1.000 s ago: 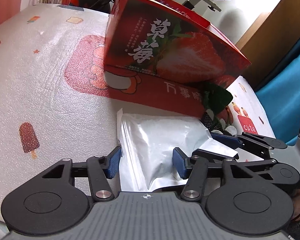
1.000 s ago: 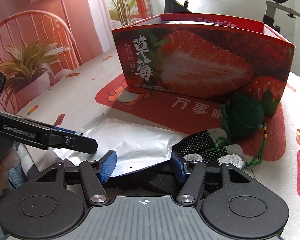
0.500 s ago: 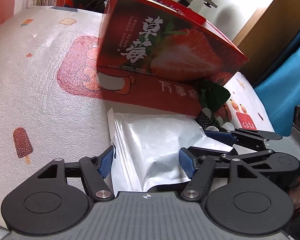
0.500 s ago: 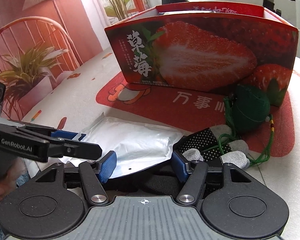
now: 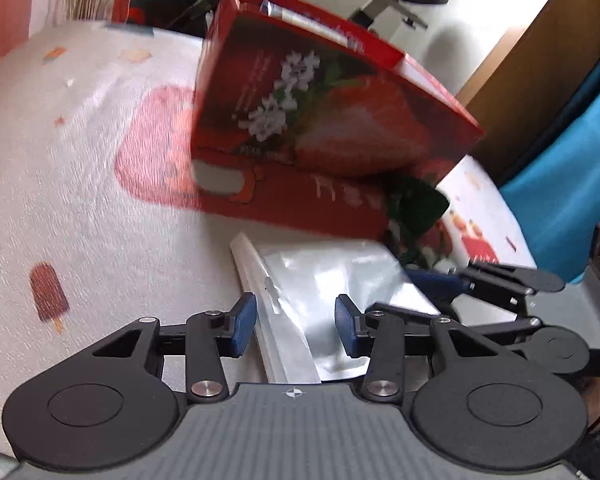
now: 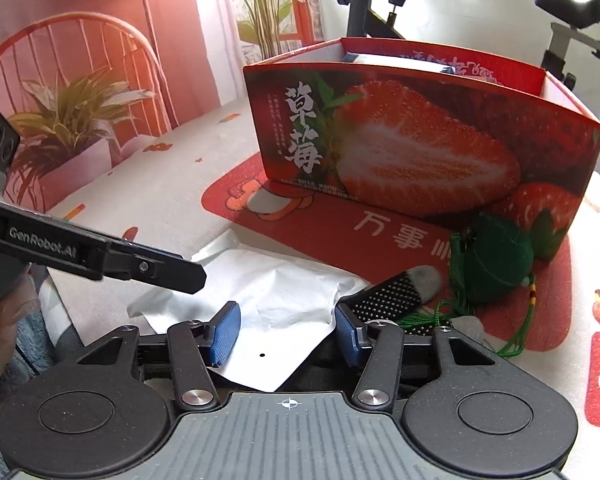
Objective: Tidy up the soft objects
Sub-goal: 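Close the left gripper on the edge of the white foil pouch, then lift the white foil pouch with the left gripper over the red box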
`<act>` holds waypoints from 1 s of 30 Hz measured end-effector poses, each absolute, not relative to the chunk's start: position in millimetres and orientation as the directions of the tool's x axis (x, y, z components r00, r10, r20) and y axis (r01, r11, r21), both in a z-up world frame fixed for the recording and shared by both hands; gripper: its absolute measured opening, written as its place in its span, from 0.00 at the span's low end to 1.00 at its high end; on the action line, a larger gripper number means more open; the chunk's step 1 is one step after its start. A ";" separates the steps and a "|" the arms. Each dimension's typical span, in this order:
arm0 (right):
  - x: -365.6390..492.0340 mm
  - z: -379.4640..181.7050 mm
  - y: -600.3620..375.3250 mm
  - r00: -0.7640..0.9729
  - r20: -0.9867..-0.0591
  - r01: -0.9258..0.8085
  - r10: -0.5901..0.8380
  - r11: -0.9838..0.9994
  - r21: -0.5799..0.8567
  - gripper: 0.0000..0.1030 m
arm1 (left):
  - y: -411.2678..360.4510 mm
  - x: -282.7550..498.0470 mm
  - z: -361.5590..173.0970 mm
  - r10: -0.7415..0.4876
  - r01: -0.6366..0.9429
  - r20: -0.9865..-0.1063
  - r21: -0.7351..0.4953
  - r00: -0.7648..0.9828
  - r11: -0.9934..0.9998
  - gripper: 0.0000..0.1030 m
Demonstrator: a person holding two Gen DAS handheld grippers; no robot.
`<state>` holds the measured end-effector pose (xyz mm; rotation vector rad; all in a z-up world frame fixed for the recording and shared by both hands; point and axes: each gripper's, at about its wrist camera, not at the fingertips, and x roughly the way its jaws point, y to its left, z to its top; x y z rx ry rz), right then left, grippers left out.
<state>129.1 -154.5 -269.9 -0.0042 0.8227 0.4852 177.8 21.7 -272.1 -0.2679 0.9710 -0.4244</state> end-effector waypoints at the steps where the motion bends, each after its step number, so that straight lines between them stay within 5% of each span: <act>1: 129.6 -270.4 -153.9 0.575 -0.708 -0.418 0.410 0.891 0.177 0.47 | 21.9 178.3 -274.4 -0.458 0.220 -0.743 -0.403 0.488 0.888 0.44; 16: 146.6 -287.3 -171.7 0.526 -0.703 -0.309 0.479 0.877 0.367 0.49 | 26.6 180.2 -280.8 -0.479 0.196 -0.744 -0.441 0.465 0.876 0.41; 30: 129.1 -240.5 -162.5 0.658 -0.627 -0.398 0.418 0.899 0.181 0.43 | 25.6 185.5 -232.5 -0.509 0.286 -0.655 -0.424 0.558 0.859 0.35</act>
